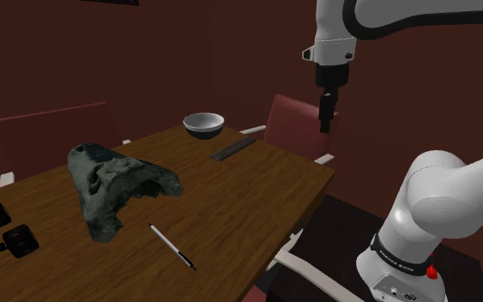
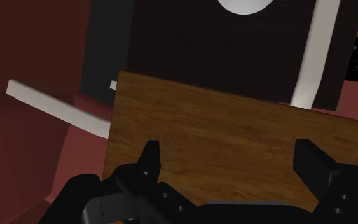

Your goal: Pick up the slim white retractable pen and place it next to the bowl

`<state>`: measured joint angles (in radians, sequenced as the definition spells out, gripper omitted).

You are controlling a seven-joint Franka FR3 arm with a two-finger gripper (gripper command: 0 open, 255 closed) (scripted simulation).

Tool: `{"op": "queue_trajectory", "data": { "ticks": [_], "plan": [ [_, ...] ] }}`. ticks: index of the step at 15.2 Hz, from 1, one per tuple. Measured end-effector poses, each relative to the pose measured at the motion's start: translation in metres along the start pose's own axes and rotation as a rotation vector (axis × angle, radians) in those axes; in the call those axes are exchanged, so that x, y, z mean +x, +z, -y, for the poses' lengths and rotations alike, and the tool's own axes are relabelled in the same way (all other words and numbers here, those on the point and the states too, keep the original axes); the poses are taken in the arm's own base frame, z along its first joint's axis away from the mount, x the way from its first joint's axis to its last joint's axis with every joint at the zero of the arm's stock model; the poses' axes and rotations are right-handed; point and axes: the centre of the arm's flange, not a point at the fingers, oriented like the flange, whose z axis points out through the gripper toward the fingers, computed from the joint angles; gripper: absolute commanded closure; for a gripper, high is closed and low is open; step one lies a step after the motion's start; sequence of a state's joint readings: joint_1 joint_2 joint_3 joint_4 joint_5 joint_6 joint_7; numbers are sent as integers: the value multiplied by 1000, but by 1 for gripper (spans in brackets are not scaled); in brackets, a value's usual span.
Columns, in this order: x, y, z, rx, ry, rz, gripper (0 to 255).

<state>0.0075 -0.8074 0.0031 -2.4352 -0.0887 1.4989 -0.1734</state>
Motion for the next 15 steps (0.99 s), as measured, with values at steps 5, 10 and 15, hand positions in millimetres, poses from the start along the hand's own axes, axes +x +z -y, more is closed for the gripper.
{"op": "queue_trajectory", "data": {
  "ticks": [5, 10, 15],
  "plan": [
    [19, 18, 26, 27, 16, -17, 0],
    [51, 41, 67, 73, 44, -47, 0],
    [81, 61, 111, 120, 72, -78, 0]
  ]
}}
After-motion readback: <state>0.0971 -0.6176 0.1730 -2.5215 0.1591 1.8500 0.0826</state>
